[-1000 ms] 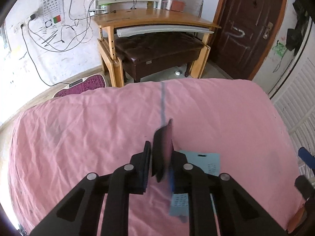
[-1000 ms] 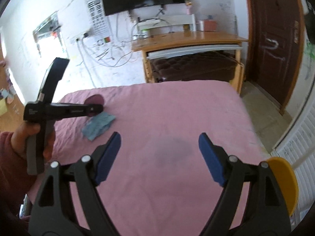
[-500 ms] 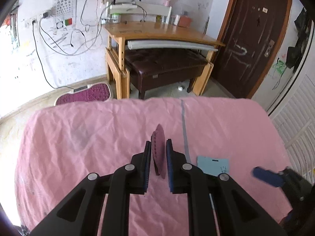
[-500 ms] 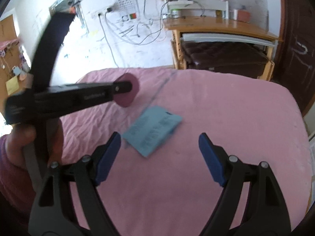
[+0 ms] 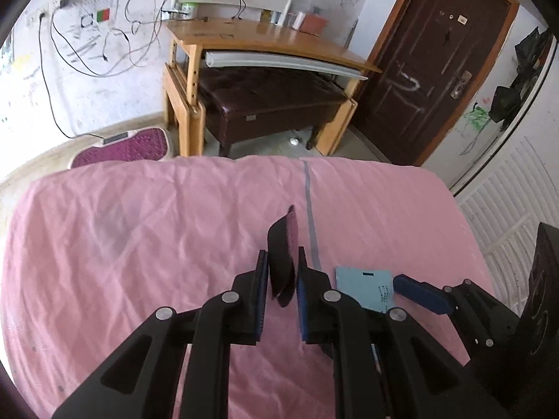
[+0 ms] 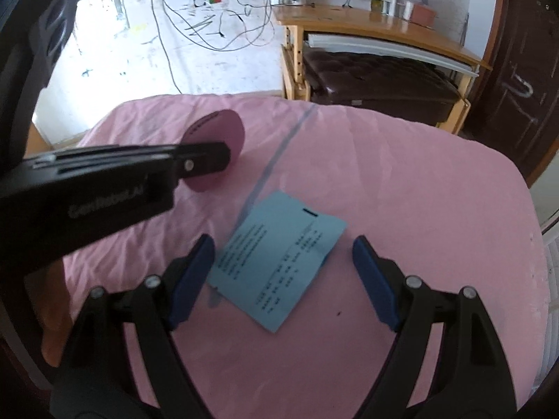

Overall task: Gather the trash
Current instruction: 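Grasp the dark round sponge with the left tool while the right tool grasps the light blue printed card, then carry the sponge and the blue card over the yellow bin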

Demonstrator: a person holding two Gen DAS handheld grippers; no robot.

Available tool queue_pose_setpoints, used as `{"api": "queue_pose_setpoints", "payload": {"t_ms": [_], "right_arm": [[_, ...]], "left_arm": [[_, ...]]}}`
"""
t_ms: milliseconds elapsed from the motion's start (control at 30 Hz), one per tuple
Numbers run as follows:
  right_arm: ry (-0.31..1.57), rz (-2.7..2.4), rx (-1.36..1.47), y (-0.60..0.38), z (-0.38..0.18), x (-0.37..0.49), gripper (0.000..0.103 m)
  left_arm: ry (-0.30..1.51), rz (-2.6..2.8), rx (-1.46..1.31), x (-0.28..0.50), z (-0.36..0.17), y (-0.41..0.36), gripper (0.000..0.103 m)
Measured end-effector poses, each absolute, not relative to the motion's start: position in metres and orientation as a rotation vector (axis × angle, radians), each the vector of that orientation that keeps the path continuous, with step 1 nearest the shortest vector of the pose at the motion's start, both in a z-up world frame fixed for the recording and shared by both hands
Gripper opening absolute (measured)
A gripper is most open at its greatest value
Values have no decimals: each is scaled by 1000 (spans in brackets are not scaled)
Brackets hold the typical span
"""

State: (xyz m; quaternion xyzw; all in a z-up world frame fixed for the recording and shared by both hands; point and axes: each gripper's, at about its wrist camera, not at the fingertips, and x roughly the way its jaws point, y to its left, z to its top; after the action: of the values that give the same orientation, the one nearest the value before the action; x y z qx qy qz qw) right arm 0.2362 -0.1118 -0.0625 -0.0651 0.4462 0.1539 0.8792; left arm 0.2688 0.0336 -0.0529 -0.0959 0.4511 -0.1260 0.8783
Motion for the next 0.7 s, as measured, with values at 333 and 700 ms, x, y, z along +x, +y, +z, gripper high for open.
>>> {"api": "queue_pose_setpoints", "payload": {"t_ms": [333, 700], "right_arm": [[908, 307, -146, -121, -59, 236, 53], [821, 272, -105, -146, -39, 220, 50]], "left_arm": [[929, -199, -126, 273, -57, 26, 7], [818, -197, -105, 260, -40, 24, 7]]}}
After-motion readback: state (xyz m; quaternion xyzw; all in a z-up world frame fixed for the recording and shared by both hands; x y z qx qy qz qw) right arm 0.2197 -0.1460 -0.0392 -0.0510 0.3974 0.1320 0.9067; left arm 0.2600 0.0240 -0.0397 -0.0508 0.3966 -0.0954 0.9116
